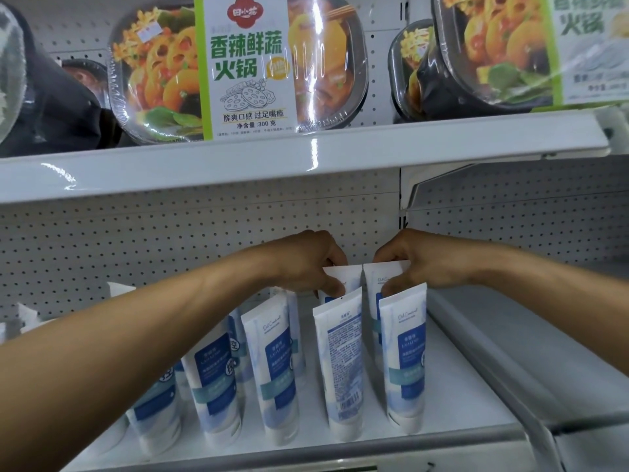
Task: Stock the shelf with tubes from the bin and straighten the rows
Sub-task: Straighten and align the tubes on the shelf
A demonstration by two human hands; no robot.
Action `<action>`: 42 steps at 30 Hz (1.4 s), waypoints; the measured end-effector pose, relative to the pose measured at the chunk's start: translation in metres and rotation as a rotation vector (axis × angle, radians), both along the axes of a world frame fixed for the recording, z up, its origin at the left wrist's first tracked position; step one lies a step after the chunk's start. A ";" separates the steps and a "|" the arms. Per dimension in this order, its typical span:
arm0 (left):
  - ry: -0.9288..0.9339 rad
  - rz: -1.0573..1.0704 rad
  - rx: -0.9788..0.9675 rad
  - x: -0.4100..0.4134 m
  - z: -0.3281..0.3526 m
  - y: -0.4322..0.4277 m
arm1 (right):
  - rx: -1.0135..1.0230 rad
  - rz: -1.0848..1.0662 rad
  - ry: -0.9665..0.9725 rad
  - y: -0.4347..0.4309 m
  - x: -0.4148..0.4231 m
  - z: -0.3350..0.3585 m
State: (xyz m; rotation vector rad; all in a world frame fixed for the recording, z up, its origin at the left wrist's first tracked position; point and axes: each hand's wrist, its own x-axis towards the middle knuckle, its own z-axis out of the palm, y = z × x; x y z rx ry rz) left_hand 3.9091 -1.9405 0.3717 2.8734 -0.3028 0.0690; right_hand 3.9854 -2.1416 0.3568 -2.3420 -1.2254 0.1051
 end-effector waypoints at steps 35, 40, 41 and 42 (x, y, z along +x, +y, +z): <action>-0.166 -0.144 0.194 -0.096 0.026 -0.017 | -0.181 -0.144 -0.502 -0.028 -0.094 0.017; -0.111 -0.247 0.359 -0.086 0.021 -0.014 | -0.251 -0.113 -0.541 -0.030 -0.091 0.013; -0.101 -0.229 0.360 -0.084 0.020 -0.016 | -0.243 -0.105 -0.534 -0.031 -0.089 0.011; -0.094 -0.217 0.348 -0.083 0.019 -0.018 | -0.232 -0.100 -0.525 -0.031 -0.088 0.010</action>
